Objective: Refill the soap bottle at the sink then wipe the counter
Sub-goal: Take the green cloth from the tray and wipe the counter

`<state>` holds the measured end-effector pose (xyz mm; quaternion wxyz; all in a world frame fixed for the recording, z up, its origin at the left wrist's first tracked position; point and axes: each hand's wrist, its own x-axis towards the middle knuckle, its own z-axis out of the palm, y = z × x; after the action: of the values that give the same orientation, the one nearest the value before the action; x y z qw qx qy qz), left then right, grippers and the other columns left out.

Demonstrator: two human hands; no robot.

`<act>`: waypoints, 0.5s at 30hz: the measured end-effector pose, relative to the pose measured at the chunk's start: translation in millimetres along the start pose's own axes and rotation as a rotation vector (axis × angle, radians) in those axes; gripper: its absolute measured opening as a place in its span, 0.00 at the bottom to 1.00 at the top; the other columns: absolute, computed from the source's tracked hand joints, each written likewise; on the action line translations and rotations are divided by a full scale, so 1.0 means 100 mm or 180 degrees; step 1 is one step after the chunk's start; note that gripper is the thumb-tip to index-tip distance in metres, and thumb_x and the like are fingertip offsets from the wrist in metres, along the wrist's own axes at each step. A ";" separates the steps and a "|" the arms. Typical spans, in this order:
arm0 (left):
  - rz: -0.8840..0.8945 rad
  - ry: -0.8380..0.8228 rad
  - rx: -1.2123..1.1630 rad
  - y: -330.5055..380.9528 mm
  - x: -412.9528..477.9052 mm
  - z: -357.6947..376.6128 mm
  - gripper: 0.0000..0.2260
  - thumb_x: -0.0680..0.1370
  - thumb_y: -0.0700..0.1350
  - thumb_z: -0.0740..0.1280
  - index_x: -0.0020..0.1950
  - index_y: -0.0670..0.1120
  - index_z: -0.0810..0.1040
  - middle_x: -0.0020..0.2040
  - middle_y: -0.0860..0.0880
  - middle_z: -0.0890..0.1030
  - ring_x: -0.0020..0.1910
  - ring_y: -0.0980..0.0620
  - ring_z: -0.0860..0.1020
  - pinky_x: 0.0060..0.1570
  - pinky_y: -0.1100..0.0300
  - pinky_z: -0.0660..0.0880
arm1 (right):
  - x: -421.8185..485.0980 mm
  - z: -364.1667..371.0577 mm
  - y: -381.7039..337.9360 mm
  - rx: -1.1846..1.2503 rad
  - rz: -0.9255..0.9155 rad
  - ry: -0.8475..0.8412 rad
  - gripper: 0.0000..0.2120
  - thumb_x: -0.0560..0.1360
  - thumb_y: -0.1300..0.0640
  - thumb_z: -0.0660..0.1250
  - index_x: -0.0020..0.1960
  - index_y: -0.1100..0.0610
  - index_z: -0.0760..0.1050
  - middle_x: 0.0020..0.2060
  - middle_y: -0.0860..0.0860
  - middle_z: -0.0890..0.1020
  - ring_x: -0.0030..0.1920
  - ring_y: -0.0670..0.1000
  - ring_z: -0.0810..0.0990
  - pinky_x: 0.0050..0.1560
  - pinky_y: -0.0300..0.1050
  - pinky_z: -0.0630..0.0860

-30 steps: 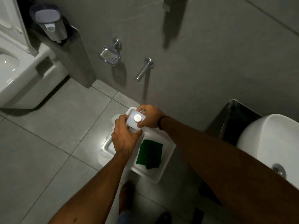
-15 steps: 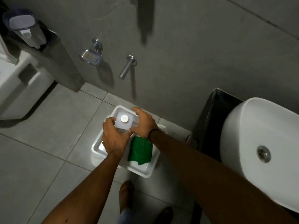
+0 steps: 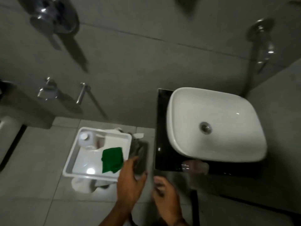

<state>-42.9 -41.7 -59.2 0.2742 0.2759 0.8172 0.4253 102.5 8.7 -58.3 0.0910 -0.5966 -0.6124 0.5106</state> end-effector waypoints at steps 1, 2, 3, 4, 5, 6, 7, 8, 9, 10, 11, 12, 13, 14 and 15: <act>0.0145 -0.0238 -0.0061 0.14 -0.09 0.18 0.27 0.72 0.43 0.80 0.70 0.51 0.77 0.63 0.49 0.82 0.61 0.47 0.82 0.63 0.47 0.80 | -0.05 -0.25 0.14 0.0005 0.0094 0.0304 0.23 0.70 0.67 0.77 0.49 0.38 0.79 0.46 0.47 0.88 0.44 0.52 0.86 0.47 0.49 0.84; 0.0293 -0.0427 -0.0070 0.26 -0.15 0.35 0.27 0.73 0.44 0.79 0.70 0.53 0.77 0.64 0.51 0.81 0.62 0.51 0.81 0.64 0.50 0.79 | -0.08 -0.47 0.26 0.0035 0.0185 0.0612 0.25 0.69 0.69 0.77 0.46 0.38 0.79 0.43 0.49 0.88 0.42 0.54 0.86 0.45 0.50 0.84; 0.0450 -0.0602 -0.0033 0.41 -0.22 0.54 0.27 0.73 0.46 0.78 0.71 0.56 0.75 0.65 0.54 0.80 0.63 0.54 0.80 0.65 0.56 0.78 | -0.10 -0.74 0.37 0.0126 0.0256 0.0934 0.26 0.68 0.71 0.77 0.45 0.39 0.78 0.42 0.51 0.88 0.42 0.57 0.86 0.45 0.52 0.84; 0.0560 -0.0751 0.0001 0.53 -0.28 0.71 0.27 0.74 0.48 0.77 0.72 0.57 0.74 0.66 0.56 0.79 0.64 0.55 0.79 0.65 0.60 0.76 | -0.10 -0.97 0.46 0.0239 0.0314 0.1211 0.26 0.68 0.72 0.76 0.45 0.40 0.77 0.43 0.53 0.87 0.43 0.59 0.86 0.46 0.53 0.84; 0.0585 -0.0848 0.0031 0.60 -0.30 0.84 0.27 0.75 0.49 0.77 0.73 0.56 0.74 0.67 0.56 0.78 0.65 0.55 0.79 0.65 0.61 0.76 | -0.07 -1.16 0.50 0.0339 0.0352 0.1378 0.25 0.69 0.71 0.76 0.48 0.42 0.77 0.45 0.54 0.86 0.44 0.59 0.86 0.47 0.53 0.83; 0.0600 -0.0910 0.0058 0.68 -0.33 0.98 0.27 0.75 0.49 0.77 0.74 0.53 0.75 0.68 0.55 0.78 0.66 0.53 0.79 0.65 0.59 0.76 | -0.03 -1.35 0.55 0.0395 0.0365 0.1460 0.23 0.69 0.70 0.76 0.51 0.44 0.77 0.48 0.53 0.85 0.46 0.57 0.85 0.49 0.52 0.82; 0.0600 -0.0930 0.0081 0.75 -0.35 1.10 0.28 0.75 0.47 0.78 0.74 0.51 0.75 0.68 0.52 0.78 0.67 0.51 0.79 0.66 0.56 0.76 | 0.03 -1.51 0.58 0.0429 0.0345 0.1428 0.23 0.70 0.69 0.76 0.56 0.46 0.77 0.52 0.51 0.84 0.48 0.54 0.84 0.51 0.48 0.81; 0.0566 -0.0918 0.0095 0.80 -0.38 1.20 0.28 0.76 0.46 0.79 0.74 0.48 0.76 0.69 0.50 0.78 0.67 0.50 0.79 0.67 0.52 0.77 | 0.09 -1.62 0.58 0.0476 0.0290 0.1271 0.25 0.71 0.69 0.76 0.61 0.49 0.76 0.57 0.49 0.82 0.51 0.52 0.83 0.52 0.44 0.79; 0.0499 -0.0899 0.0080 0.85 -0.40 1.28 0.28 0.76 0.44 0.79 0.75 0.46 0.76 0.70 0.48 0.78 0.68 0.48 0.79 0.67 0.48 0.78 | 0.17 -1.71 0.58 0.0513 0.0207 0.1036 0.28 0.72 0.69 0.75 0.67 0.51 0.74 0.61 0.47 0.79 0.54 0.51 0.82 0.54 0.41 0.78; 0.0419 -0.0859 0.0041 0.87 -0.41 1.33 0.29 0.76 0.43 0.79 0.75 0.45 0.75 0.70 0.48 0.78 0.67 0.47 0.79 0.65 0.45 0.80 | 0.25 -1.75 0.56 0.0501 0.0104 0.0802 0.30 0.73 0.70 0.73 0.71 0.52 0.71 0.64 0.45 0.77 0.57 0.51 0.81 0.55 0.39 0.78; 0.0358 -0.0807 0.0000 0.90 -0.44 1.38 0.28 0.77 0.42 0.79 0.76 0.46 0.75 0.70 0.48 0.78 0.66 0.47 0.80 0.62 0.43 0.81 | 0.32 -1.78 0.54 0.0467 0.0012 0.0614 0.32 0.74 0.70 0.72 0.74 0.52 0.69 0.67 0.45 0.75 0.59 0.51 0.80 0.56 0.38 0.79; 0.0327 -0.0749 -0.0052 0.92 -0.46 1.41 0.28 0.77 0.42 0.78 0.76 0.47 0.75 0.70 0.50 0.78 0.65 0.48 0.80 0.60 0.43 0.82 | 0.38 -1.79 0.54 0.0447 -0.0060 0.0472 0.34 0.74 0.71 0.72 0.75 0.51 0.68 0.68 0.45 0.75 0.59 0.51 0.80 0.57 0.39 0.79; 0.0310 -0.0694 -0.0118 0.93 -0.48 1.44 0.28 0.78 0.41 0.78 0.76 0.48 0.75 0.69 0.51 0.78 0.64 0.50 0.81 0.58 0.44 0.83 | 0.43 -1.80 0.52 0.0488 -0.0113 0.0364 0.35 0.74 0.71 0.71 0.75 0.50 0.68 0.68 0.46 0.75 0.58 0.48 0.81 0.57 0.40 0.80; 0.0299 -0.0651 -0.0195 0.94 -0.50 1.47 0.27 0.78 0.41 0.77 0.76 0.50 0.75 0.69 0.53 0.78 0.63 0.51 0.82 0.57 0.45 0.84 | 0.47 -1.79 0.51 0.0548 -0.0165 0.0284 0.34 0.74 0.71 0.71 0.75 0.49 0.68 0.68 0.47 0.76 0.57 0.45 0.80 0.57 0.38 0.79; 0.0286 -0.0614 -0.0277 0.95 -0.51 1.49 0.26 0.79 0.40 0.77 0.75 0.50 0.75 0.68 0.53 0.79 0.62 0.52 0.82 0.56 0.46 0.85 | 0.50 -1.77 0.50 0.0595 -0.0226 0.0228 0.33 0.74 0.71 0.71 0.74 0.49 0.69 0.68 0.48 0.77 0.57 0.42 0.80 0.58 0.36 0.79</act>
<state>114.9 51.1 -40.6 0.3439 0.3398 0.7546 0.4437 248.5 129.9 -38.7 0.1861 -0.5813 -0.5793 0.5402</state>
